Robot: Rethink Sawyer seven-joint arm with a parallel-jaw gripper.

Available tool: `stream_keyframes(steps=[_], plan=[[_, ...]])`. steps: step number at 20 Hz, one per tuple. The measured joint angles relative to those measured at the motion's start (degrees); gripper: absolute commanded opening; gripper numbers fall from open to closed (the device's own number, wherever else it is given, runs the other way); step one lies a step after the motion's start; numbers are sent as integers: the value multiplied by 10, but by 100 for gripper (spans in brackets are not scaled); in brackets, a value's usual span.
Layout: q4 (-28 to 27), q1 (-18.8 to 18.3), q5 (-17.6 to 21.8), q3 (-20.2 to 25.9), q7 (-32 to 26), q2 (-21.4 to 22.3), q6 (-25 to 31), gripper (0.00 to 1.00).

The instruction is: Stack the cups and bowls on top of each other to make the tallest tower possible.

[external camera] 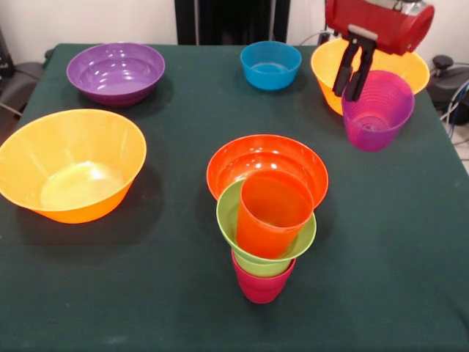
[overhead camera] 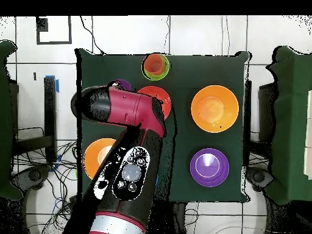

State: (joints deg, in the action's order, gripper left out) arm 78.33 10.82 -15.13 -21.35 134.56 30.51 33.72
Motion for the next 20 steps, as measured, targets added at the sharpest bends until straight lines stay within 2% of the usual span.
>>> stream_keyframes(steps=[12,20], plan=[[-134,-13,37,0,0,4,87,0],[-191,-29,54,0,0,4,114,0]])
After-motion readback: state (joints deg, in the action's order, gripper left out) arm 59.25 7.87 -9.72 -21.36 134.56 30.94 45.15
